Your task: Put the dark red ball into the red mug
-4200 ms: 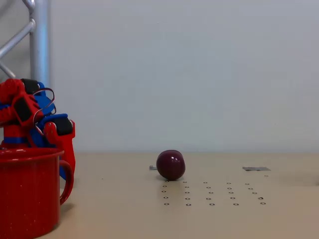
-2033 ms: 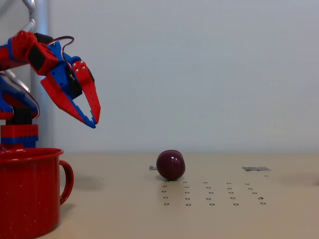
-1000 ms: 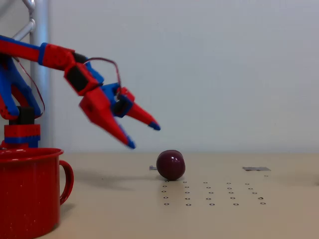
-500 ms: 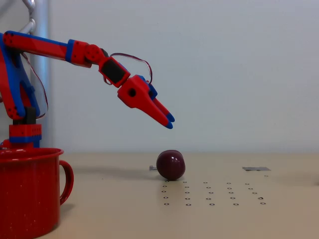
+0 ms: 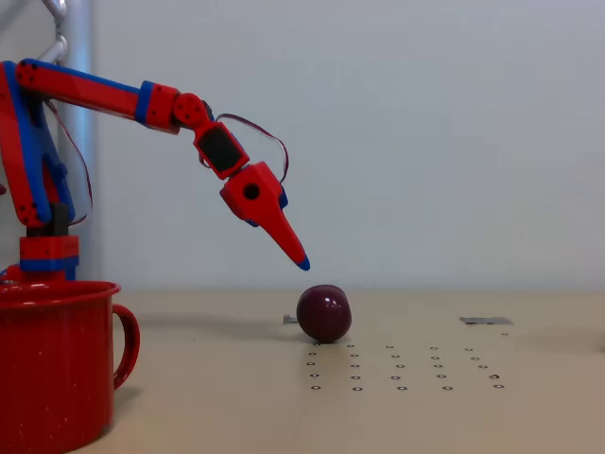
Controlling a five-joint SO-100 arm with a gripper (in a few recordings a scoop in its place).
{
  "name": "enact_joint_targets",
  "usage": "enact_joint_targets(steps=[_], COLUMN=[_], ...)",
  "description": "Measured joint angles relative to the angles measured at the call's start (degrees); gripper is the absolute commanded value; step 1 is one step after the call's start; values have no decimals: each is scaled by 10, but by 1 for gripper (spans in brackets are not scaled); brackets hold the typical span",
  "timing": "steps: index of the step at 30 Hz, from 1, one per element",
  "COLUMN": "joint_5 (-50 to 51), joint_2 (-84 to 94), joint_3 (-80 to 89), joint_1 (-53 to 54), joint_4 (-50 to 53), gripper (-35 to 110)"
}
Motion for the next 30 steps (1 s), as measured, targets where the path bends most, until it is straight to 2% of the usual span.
enact_joint_targets(steps=[11,30], joint_5=[5,25], joint_2=[-99,-149], joint_3=[-79,-87], joint_1=[4,21], joint_4=[0,0], gripper=[36,37])
